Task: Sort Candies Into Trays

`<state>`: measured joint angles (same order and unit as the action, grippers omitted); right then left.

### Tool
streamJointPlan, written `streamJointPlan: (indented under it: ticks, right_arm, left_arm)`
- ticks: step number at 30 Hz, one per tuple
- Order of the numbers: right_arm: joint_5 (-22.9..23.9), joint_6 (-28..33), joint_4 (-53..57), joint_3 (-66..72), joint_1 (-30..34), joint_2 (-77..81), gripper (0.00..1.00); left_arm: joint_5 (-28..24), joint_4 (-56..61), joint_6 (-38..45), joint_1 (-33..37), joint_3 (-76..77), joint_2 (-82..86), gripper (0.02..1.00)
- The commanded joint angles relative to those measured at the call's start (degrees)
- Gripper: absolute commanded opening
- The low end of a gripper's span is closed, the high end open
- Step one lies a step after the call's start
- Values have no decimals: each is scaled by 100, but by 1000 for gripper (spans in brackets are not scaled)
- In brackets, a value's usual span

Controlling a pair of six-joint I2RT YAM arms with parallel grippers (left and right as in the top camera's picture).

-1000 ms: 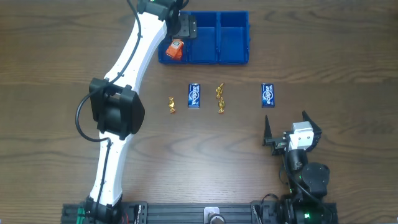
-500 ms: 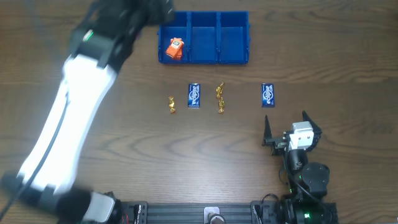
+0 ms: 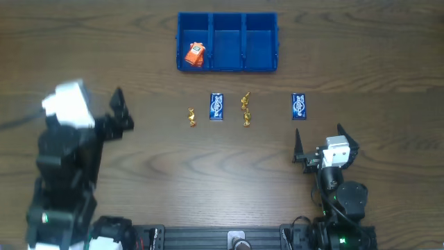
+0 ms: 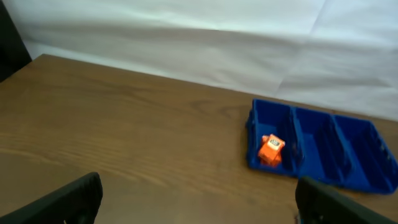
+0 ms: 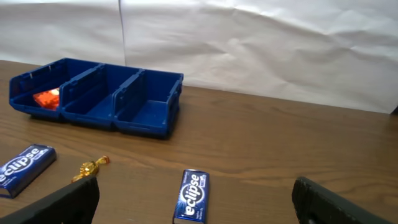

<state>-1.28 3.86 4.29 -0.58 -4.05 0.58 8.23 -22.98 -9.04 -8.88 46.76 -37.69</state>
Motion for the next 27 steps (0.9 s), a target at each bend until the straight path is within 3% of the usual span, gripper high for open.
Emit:
streamJointPlan:
  ticks: [1,16,21,27]
  right_arm:
    - [15,70,37,13,0,-42,998]
    - [15,70,37,13,0,-42,998]
    - [15,70,37,15,0,-42,998]
    - [15,70,35,13,0,-42,998]
  left_arm:
    - [-540,501,387,254,-1038,1134,1000]
    - [-1569,2909,894,675,-4046,3346,1000]
    - [-1810,3060,820,708,-4653,3755,998]
    - [-1917,2393,820,717,-4651,3755,998]
